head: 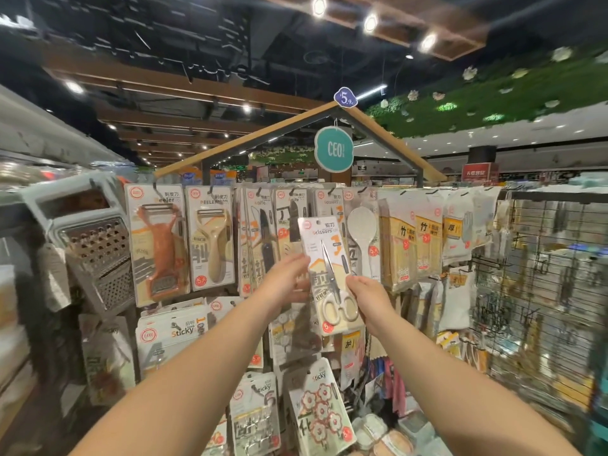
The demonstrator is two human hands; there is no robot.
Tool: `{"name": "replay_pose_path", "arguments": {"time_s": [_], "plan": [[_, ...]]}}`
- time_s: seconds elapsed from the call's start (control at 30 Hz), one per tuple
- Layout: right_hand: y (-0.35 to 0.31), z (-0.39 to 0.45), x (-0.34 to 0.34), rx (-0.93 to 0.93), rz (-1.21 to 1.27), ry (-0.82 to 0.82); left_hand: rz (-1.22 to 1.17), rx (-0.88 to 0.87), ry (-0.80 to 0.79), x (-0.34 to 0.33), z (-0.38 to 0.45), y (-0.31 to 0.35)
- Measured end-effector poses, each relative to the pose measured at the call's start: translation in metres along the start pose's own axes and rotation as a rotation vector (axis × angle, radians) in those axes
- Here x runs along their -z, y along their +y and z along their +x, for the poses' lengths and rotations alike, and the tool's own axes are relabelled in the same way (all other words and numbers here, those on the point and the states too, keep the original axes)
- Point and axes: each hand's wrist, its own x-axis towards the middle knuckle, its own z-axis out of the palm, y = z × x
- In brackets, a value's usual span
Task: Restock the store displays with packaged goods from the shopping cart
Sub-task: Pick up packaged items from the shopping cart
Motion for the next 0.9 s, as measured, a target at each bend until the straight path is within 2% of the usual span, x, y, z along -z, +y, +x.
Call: {"name": "replay_pose_path", "arguments": {"time_s": [0.1,0.23,0.57,0.77,0.9], "plan": [[-0.008,0.015,0.007,0.008,0.011,0.114,0.032,0.020,-0.047,-0.008,-0.001,-0.004],[-0.028,0.036,0.019,-0.002,0.029,0.233,0.048,0.022,-0.016,-0.006,0.007,-0.003],[-0.072,0.078,0.000,0.018,-0.029,0.164,0.061,0.037,0.075,0.013,0.010,0.007],[-0.070,0.095,-0.005,-0.063,0.083,0.177,0.108,0.058,0.106,0.030,0.011,0.002],[-0.060,0.099,0.001,-0.078,0.071,0.195,0.105,0.074,0.115,0.033,0.007,-0.002]]}}
